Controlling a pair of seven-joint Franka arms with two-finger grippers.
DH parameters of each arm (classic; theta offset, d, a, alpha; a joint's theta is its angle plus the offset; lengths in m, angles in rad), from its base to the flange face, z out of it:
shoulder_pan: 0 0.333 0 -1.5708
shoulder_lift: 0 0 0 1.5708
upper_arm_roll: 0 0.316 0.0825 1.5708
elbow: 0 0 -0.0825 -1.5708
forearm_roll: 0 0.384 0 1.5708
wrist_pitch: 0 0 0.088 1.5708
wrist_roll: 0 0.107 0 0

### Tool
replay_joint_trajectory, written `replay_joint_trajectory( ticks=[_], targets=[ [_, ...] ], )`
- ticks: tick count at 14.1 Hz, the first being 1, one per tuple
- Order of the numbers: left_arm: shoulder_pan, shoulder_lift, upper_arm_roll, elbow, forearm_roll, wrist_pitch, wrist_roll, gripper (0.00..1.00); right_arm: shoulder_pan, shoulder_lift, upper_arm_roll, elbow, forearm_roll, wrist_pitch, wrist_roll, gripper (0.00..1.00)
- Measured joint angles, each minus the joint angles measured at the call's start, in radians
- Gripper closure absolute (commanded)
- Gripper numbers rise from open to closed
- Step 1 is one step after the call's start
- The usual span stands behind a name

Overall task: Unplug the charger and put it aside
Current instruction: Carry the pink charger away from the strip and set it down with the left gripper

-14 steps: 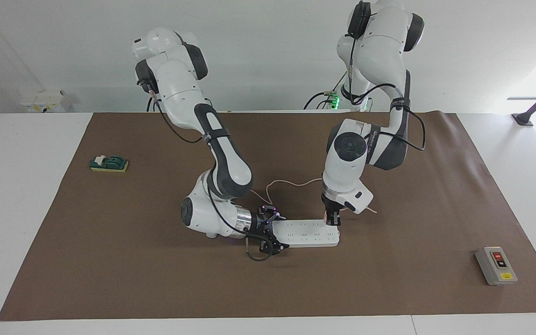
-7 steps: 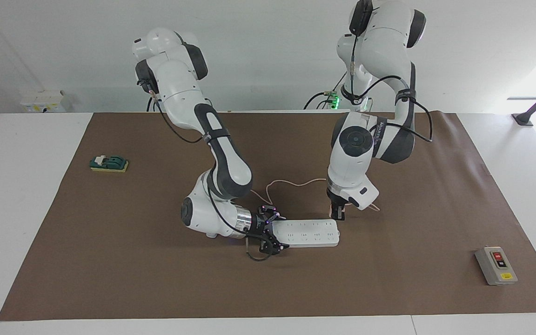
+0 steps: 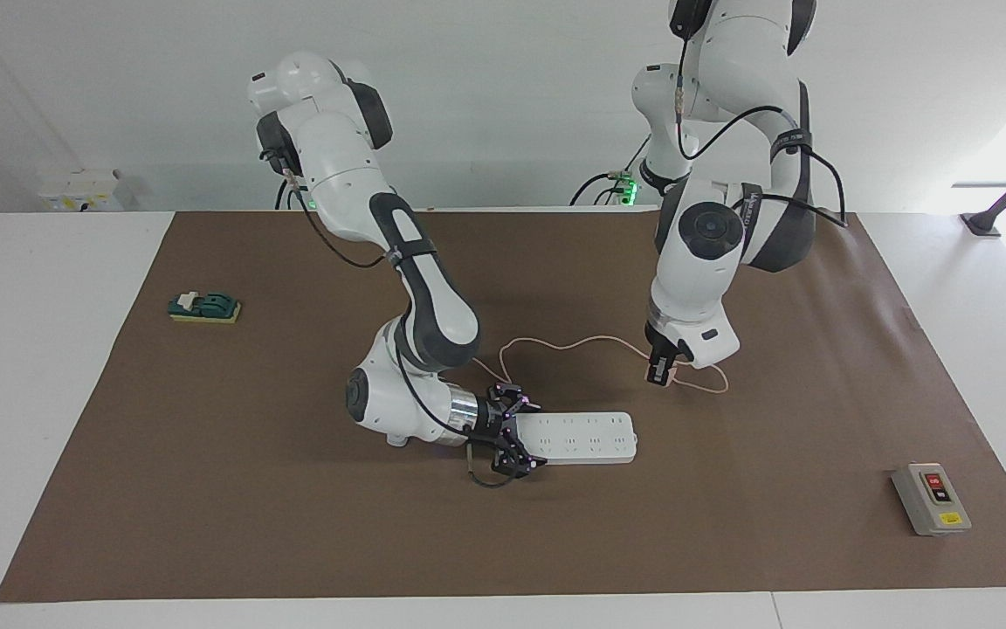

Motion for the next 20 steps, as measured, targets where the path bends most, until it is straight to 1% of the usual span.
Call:
replay_joint_trajectory(
  ticks=[4,6,9,11,12,13,14,15,17,20],
  targets=[
    [0.090,-0.073,-0.014,-0.119,-0.003,-0.001,0.313,1.00,-0.001,-0.025,-0.006,-0.013,0.000,-0.001,0.000,0.00],
    [0.136,-0.103,-0.014,-0.163,-0.012,-0.001,0.467,1.00,-0.001,-0.057,-0.023,-0.043,-0.004,-0.009,0.000,0.00],
    [0.209,-0.134,-0.015,-0.212,-0.018,0.000,0.662,1.00,-0.001,-0.154,-0.050,-0.142,-0.049,-0.019,0.000,0.00],
    [0.244,-0.138,-0.014,-0.231,-0.019,0.007,0.744,1.00,-0.002,-0.232,-0.069,-0.202,-0.107,-0.066,0.000,0.00],
    [0.254,-0.138,-0.014,-0.245,-0.020,0.016,0.777,0.92,-0.003,-0.264,-0.084,-0.218,-0.149,-0.110,0.000,0.00],
    [0.261,-0.138,-0.014,-0.259,-0.020,0.028,0.801,0.62,-0.006,-0.293,-0.099,-0.227,-0.197,-0.157,-0.001,0.00],
    [0.268,-0.138,-0.014,-0.266,-0.021,0.030,0.824,0.26,-0.014,-0.318,-0.106,-0.232,-0.239,-0.198,-0.006,0.00],
    [0.279,-0.139,-0.013,-0.269,-0.022,0.031,0.860,0.00,-0.025,-0.340,-0.110,-0.238,-0.271,-0.236,-0.026,0.00],
    [0.319,-0.156,-0.008,-0.270,-0.030,0.028,0.944,0.00,-0.067,-0.375,-0.113,-0.246,-0.328,-0.328,-0.129,0.00],
    [0.333,-0.185,-0.003,-0.270,-0.056,0.027,0.962,0.00,-0.104,-0.419,-0.114,-0.247,-0.456,-0.421,-0.304,0.00]
  ],
)
